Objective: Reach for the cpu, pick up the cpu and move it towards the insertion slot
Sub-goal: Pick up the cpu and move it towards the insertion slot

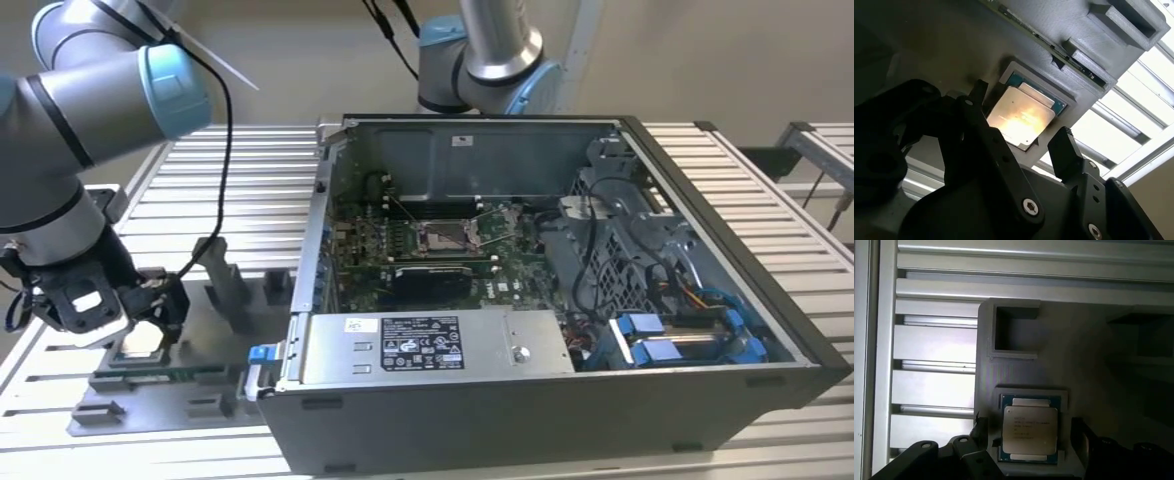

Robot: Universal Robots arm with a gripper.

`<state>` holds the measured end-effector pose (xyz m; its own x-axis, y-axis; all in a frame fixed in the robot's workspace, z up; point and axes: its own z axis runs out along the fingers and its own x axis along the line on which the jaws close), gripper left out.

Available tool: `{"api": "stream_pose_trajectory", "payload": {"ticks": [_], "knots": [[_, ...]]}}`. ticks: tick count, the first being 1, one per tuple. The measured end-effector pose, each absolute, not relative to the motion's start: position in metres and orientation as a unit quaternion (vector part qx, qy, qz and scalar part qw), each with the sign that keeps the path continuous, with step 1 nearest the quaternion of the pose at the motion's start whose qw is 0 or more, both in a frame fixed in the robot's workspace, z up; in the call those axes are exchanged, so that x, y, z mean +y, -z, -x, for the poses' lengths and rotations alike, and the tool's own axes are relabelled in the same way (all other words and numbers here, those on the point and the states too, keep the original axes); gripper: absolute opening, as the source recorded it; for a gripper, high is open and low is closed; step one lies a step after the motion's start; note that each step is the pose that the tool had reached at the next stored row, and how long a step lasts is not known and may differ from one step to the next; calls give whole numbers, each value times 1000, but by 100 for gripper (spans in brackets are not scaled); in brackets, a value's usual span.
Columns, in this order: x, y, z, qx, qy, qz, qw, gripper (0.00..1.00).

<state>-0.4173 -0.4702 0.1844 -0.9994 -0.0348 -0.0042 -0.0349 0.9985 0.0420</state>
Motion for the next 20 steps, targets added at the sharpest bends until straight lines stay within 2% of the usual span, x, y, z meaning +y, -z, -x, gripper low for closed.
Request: {"api": "stream_pose_trajectory", "payload": {"ticks": [12,13,20], "knots": [[-470,-184,417,1000,-21,17,2,100],[-470,-184,417,1000,-21,17,2,0],[-470,-184,417,1000,-21,17,2,0]]}}
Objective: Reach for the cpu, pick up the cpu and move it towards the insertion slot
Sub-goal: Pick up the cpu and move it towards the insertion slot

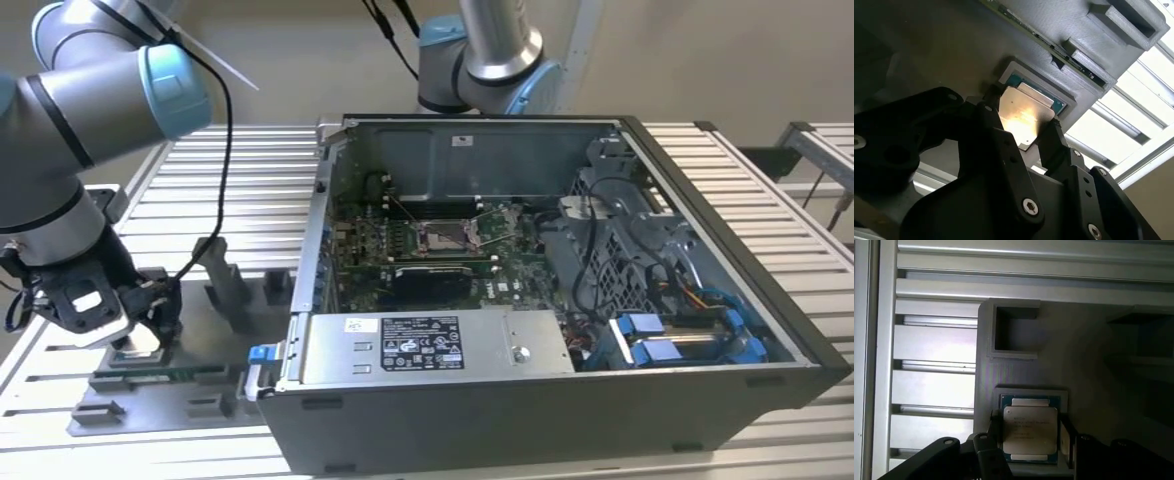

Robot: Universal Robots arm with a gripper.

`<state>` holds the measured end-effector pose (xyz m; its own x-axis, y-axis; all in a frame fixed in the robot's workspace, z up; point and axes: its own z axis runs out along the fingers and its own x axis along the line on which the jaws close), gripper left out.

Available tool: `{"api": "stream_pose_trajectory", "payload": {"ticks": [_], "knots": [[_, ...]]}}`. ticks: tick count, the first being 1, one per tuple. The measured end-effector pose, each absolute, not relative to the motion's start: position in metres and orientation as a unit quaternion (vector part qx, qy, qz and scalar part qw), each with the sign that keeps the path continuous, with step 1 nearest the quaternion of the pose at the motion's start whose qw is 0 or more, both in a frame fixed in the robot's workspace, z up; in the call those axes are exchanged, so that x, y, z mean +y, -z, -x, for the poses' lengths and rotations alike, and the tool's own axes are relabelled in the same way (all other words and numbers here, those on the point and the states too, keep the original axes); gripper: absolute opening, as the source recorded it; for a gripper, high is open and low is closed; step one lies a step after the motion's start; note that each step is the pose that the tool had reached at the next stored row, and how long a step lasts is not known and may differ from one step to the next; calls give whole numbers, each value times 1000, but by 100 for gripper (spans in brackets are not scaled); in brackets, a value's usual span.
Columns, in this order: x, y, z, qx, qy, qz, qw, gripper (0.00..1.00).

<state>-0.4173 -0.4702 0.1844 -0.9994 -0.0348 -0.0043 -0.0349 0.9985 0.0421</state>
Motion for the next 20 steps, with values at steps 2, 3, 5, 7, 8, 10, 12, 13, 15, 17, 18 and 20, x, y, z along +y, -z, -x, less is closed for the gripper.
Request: {"api": "stream_pose_trajectory", "payload": {"ticks": [2,3,5,7,8,10,12,13,15,17,18,20], "knots": [[-470,-185,417,1000,-21,17,2,0],[-470,-186,417,1000,-21,17,2,0],[-470,-191,417,1000,-21,17,1,0],[-470,-199,417,1000,-21,17,1,0],[-470,-202,417,1000,-21,17,1,0],[-470,-207,417,1000,-21,17,1,0],[-470,-212,417,1000,-21,17,1,0],[-470,-214,417,1000,-21,17,1,0],[-470,-217,417,1000,-21,17,1,0],[-470,-219,417,1000,-21,17,1,0],[-470,-220,417,1000,-21,17,1,0],[-470,-221,417,1000,-21,17,1,0]]}}
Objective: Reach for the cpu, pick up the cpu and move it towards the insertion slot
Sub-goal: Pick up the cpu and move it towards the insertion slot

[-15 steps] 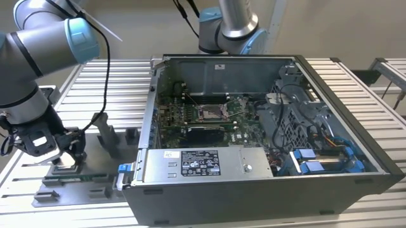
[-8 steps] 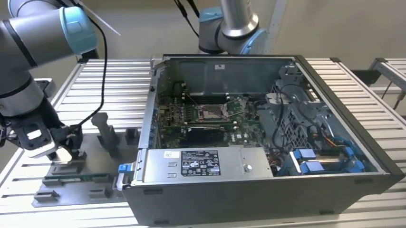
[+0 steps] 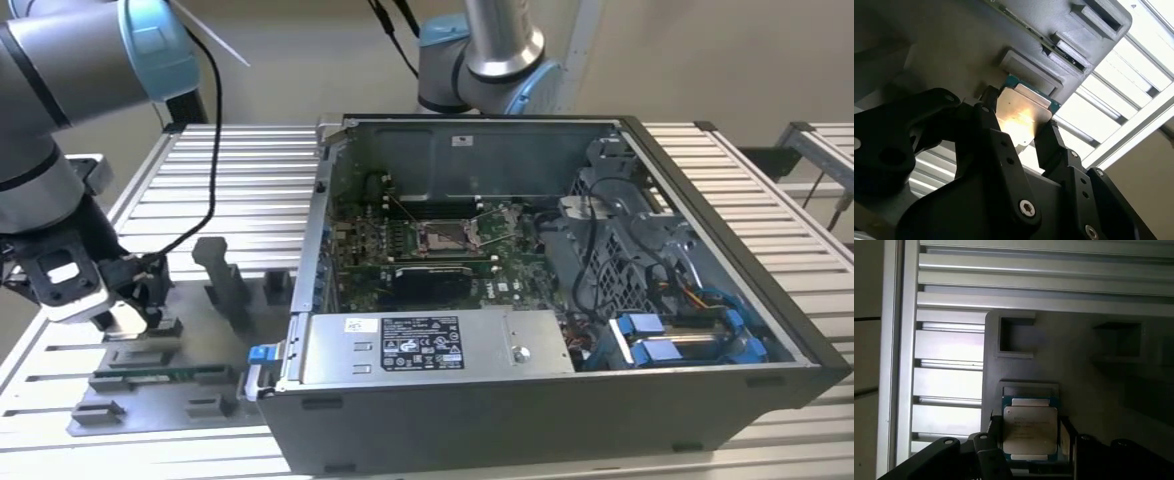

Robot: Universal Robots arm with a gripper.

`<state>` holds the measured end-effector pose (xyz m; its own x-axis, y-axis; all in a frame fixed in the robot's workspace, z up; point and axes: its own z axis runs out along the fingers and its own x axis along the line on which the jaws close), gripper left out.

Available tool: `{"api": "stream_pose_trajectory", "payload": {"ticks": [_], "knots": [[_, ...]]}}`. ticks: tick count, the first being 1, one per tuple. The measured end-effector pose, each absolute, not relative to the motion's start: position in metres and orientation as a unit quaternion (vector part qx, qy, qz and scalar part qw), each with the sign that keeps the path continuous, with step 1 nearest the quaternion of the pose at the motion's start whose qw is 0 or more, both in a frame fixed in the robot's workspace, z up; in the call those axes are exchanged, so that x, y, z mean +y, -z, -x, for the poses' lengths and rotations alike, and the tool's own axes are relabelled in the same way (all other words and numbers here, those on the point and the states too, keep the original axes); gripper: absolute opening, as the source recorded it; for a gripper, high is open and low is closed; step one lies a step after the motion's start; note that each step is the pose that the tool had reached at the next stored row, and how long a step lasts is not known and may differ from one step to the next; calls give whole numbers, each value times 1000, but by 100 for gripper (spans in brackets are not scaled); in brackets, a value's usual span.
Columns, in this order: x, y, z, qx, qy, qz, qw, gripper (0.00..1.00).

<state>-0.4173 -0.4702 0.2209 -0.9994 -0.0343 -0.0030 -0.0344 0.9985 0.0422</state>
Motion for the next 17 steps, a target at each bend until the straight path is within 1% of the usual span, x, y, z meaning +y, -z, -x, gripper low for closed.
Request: {"api": "stream_pose_trajectory", "payload": {"ticks": [17], "knots": [[-470,-260,417,1000,-21,17,1,0]]}}
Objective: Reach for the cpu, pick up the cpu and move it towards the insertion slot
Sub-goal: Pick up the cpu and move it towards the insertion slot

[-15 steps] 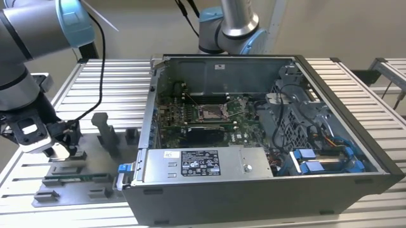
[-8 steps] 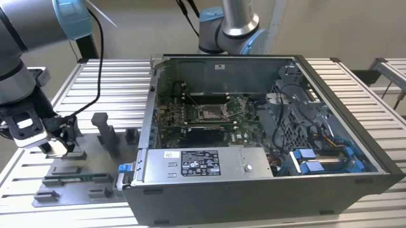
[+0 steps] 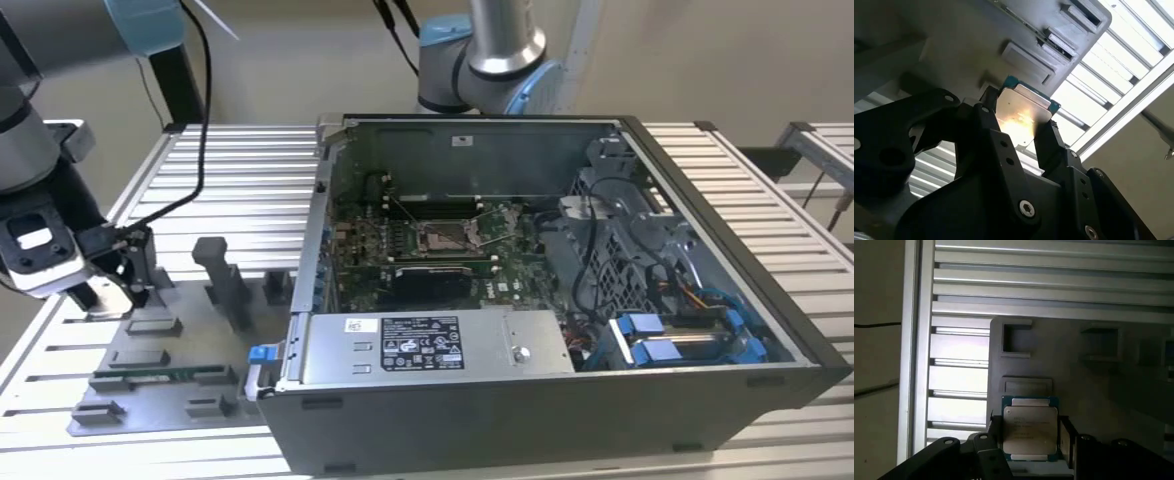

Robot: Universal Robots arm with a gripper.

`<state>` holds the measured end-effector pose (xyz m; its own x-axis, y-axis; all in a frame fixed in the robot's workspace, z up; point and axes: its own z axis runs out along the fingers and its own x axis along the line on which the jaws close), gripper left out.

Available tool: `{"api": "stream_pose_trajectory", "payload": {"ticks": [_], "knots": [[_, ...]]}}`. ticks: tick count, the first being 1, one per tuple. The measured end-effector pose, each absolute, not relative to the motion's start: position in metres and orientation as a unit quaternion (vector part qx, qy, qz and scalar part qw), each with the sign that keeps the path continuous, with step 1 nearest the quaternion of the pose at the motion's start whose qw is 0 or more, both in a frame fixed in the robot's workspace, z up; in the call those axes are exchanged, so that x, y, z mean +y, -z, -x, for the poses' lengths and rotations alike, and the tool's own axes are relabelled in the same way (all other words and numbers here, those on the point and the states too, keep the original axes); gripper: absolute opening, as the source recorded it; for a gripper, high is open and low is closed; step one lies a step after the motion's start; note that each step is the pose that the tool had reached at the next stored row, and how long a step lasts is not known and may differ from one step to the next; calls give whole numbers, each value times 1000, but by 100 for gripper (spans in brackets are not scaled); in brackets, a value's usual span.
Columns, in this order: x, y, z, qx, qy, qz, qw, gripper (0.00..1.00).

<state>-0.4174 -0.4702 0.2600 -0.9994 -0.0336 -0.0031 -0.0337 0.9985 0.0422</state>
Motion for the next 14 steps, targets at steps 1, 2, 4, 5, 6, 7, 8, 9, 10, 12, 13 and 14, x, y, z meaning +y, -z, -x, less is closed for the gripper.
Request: {"api": "stream_pose_trajectory", "payload": {"ticks": [1,2,4,5,6,7,8,9,10,12,13,14], "knots": [[-470,-262,417,1000,-21,17,1,0],[-470,-264,417,1000,-21,17,1,0],[-470,-268,417,1000,-21,17,1,0],[-470,-269,417,1000,-21,17,1,0],[-470,-271,417,1000,-21,17,1,0],[-470,-273,417,1000,-21,17,1,0],[-470,-275,417,1000,-21,17,1,0],[-470,-276,417,1000,-21,17,1,0],[-470,-278,417,1000,-21,17,1,0],[-470,-282,417,1000,-21,17,1,0],[-470,-284,417,1000,-21,17,1,0],[-470,-286,417,1000,-21,17,1,0]]}}
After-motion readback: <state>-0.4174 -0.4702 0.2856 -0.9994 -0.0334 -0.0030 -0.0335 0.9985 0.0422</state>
